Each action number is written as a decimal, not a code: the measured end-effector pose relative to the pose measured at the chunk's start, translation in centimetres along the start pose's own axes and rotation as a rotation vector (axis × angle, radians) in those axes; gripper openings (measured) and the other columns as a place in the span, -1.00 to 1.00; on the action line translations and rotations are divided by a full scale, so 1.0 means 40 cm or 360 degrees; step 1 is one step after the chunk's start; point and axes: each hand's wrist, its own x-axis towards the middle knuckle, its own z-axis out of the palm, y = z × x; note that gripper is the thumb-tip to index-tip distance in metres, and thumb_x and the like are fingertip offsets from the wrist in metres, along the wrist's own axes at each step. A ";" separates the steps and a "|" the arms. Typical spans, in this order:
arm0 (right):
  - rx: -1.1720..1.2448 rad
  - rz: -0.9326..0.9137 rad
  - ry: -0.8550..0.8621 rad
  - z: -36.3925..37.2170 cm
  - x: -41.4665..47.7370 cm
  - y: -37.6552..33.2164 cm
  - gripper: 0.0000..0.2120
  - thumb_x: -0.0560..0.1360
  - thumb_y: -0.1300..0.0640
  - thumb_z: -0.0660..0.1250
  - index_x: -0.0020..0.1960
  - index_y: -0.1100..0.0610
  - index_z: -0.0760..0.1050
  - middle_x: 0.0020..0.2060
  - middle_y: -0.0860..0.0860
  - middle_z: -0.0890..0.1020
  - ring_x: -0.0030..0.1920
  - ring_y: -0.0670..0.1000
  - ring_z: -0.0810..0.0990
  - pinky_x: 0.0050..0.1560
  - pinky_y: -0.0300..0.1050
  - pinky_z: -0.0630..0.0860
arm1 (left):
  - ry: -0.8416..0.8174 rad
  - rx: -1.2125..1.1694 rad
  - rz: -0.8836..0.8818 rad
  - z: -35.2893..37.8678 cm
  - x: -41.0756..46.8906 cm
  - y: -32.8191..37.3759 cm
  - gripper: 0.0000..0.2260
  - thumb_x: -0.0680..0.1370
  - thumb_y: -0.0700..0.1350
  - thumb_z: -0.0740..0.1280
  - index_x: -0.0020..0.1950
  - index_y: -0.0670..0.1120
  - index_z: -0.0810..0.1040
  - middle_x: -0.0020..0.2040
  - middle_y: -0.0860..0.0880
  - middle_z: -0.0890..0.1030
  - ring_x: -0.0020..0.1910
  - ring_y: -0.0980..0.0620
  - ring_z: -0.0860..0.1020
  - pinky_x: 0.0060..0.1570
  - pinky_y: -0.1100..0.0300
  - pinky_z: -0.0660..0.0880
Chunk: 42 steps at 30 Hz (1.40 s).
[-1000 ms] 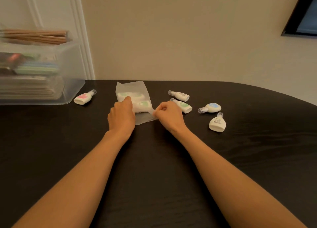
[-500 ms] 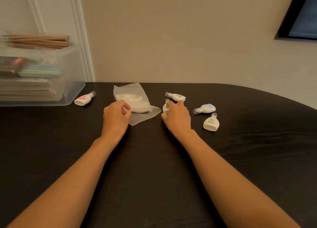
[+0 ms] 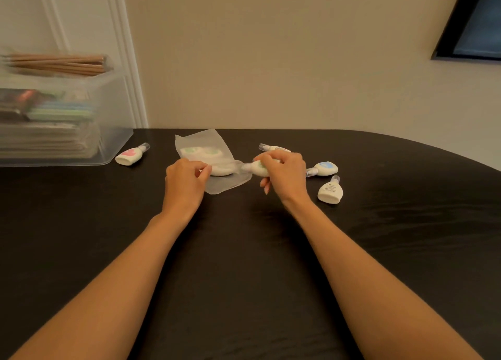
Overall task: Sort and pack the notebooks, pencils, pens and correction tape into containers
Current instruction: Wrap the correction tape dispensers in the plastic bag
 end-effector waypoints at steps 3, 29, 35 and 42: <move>0.0031 0.0160 -0.0289 0.026 -0.014 -0.007 -0.80 0.48 0.29 0.24 -0.23 0.19 0.60 -0.39 0.14 0.56 -0.60 -0.08 0.41 -0.61 -0.30 0.31 | -0.0013 -0.0006 0.0013 0.001 -0.003 0.001 -0.80 0.57 -0.17 0.27 0.08 -0.20 0.64 -0.21 -0.02 0.48 -0.23 0.11 0.40 -0.21 0.32 0.24; -0.0718 -0.0390 -0.0012 0.101 -0.032 -0.005 -0.68 0.46 0.37 0.18 0.11 0.19 0.59 0.09 0.09 0.55 0.11 0.04 0.50 0.05 -0.17 0.42 | -0.0082 -0.0037 -0.0075 -0.001 0.004 -0.004 -0.91 0.58 -0.18 0.24 -0.08 -0.13 0.51 -0.13 -0.05 0.48 -0.17 0.03 0.46 -0.20 0.18 0.35; -0.0674 0.0152 -0.0122 0.077 0.012 0.028 -0.87 0.52 0.11 0.27 -0.05 0.14 0.55 -0.14 0.04 0.55 0.03 0.07 0.49 0.01 -0.04 0.39 | -0.0235 0.0204 -0.0048 0.010 -0.002 0.005 -0.77 0.55 -0.02 0.26 0.13 -0.10 0.41 0.12 -0.07 0.40 0.04 -0.02 0.43 -0.14 0.15 0.32; -0.1059 -0.0069 -0.0185 0.067 0.001 0.025 -0.76 0.52 0.27 0.14 -0.30 0.27 0.42 -0.14 0.13 0.50 -0.16 0.10 0.47 -0.19 -0.04 0.36 | -0.0345 0.0478 -0.0040 0.023 0.004 0.014 -0.57 0.46 0.10 0.38 0.16 -0.10 0.34 0.15 -0.11 0.33 0.11 -0.10 0.41 -0.13 0.12 0.37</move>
